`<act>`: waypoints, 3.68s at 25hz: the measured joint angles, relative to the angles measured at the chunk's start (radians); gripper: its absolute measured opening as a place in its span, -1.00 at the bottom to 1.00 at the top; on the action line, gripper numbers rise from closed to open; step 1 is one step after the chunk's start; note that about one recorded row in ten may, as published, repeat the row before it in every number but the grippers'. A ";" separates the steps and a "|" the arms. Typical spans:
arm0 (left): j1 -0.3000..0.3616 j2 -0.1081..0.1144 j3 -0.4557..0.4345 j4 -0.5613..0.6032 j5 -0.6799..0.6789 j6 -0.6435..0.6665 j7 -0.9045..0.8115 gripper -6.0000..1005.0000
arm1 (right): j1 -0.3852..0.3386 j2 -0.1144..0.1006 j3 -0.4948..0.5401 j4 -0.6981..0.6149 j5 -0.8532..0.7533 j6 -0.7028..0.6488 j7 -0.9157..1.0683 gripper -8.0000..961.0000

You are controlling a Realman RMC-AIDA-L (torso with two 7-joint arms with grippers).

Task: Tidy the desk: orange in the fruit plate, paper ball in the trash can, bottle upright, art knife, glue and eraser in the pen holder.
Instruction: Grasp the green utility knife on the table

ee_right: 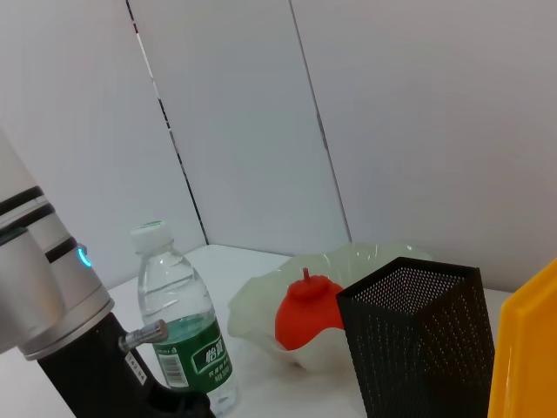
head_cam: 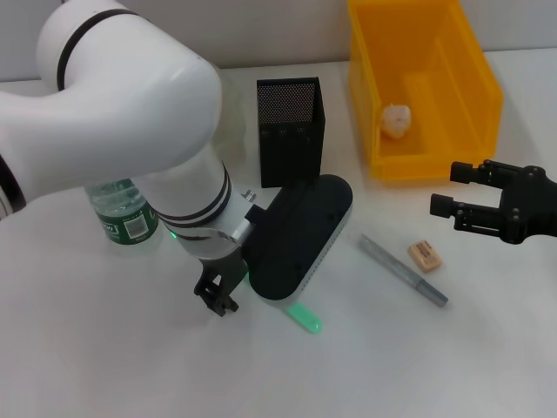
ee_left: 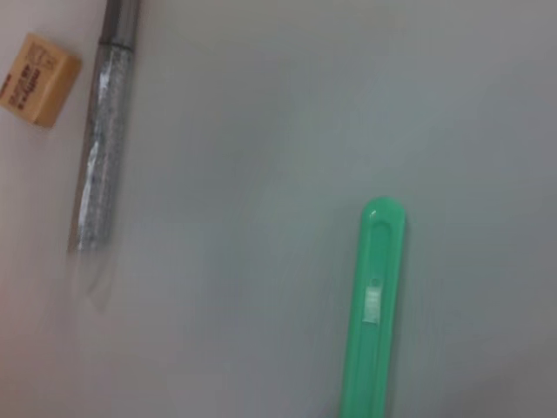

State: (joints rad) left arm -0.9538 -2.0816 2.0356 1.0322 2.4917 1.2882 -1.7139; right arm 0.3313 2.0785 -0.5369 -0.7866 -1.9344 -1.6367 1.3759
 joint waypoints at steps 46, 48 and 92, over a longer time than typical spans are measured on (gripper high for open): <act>-0.038 0.000 0.000 -0.007 0.027 0.077 0.015 0.31 | 0.066 0.000 -0.023 0.107 0.000 0.069 -0.043 0.54; -0.037 0.000 0.000 -0.007 0.028 0.077 0.017 0.31 | 0.072 0.001 -0.025 0.112 0.000 0.074 -0.043 0.54; -0.018 0.000 0.056 0.021 0.042 0.024 0.013 0.20 | 0.084 0.003 -0.023 0.130 0.011 0.090 -0.063 0.54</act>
State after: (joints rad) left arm -0.9723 -2.0816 2.0920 1.0536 2.5337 1.3126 -1.7012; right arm 0.4152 2.0813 -0.5600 -0.6565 -1.9235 -1.5463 1.3132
